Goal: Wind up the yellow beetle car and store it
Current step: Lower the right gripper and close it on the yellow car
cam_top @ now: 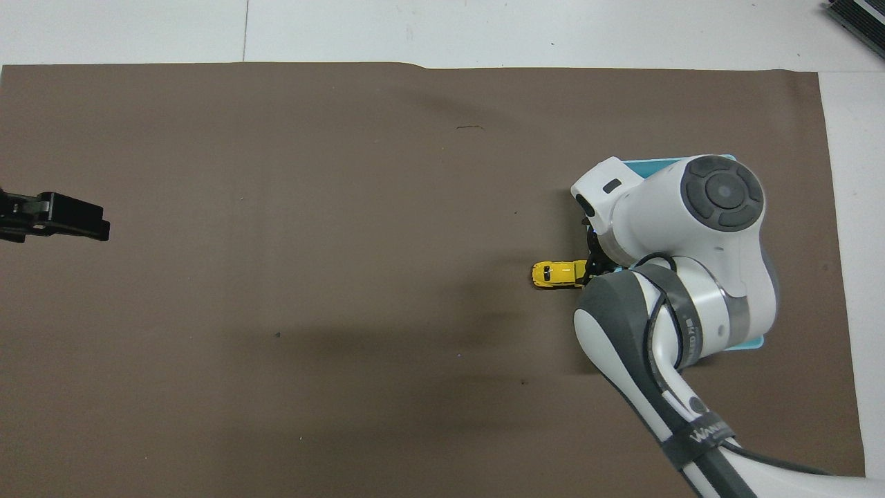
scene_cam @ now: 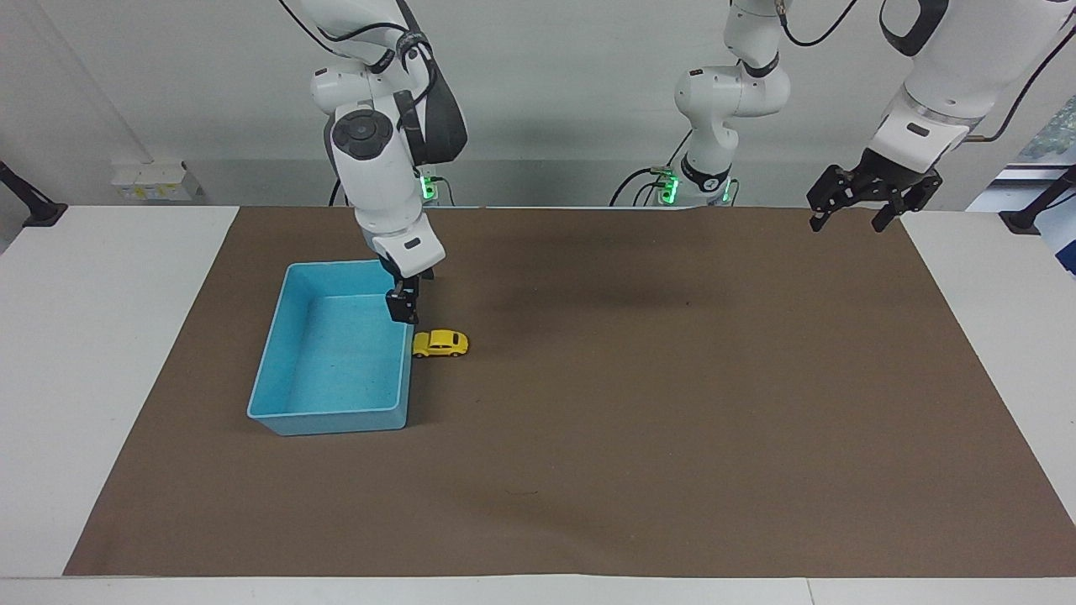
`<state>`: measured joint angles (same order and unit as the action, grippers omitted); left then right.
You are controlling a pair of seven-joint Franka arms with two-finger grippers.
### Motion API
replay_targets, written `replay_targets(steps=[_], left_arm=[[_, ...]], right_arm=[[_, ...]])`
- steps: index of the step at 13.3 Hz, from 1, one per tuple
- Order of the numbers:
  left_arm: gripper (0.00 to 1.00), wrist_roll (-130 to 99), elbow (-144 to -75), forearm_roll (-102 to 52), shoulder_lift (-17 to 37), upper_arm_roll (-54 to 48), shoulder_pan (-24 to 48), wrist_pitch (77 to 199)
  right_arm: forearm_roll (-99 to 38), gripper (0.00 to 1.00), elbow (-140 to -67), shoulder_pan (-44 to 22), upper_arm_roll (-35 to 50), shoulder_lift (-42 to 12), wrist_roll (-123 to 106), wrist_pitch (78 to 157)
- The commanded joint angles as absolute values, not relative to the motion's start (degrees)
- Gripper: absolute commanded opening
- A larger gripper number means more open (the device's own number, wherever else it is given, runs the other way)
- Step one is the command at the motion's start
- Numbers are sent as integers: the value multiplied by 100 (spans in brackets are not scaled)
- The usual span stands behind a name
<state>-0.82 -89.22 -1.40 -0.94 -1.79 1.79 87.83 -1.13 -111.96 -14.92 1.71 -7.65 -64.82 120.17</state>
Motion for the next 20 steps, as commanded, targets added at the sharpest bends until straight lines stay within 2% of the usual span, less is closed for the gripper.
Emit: replay_targets(steps=[1,4,12,16,20], left_arm=[[100,-88,-8939,-53,-150,-229,106,8719],[100,-88,-8947,-53,-158,-229,105,8719],[100,-88,-8947,-53,-158,-229,106,8719],[100,-88,-8947,-53,-158,-229,105,8719],[100,-88,-8947,-53,-158,-229,105,8719]], right_arm=[[-62,100,-11425,-1494,167,-835,-6574,12356],[-44,100,-11724,-1494,167,-922,-6574,12787],[-44,100,-11847,-1608,167,-1353,-6565,13420],[-44,86,-11997,-1608,167,-1380,-6565,13596],[-44,84,-12067,-1617,167,-1371,-6565,13623]])
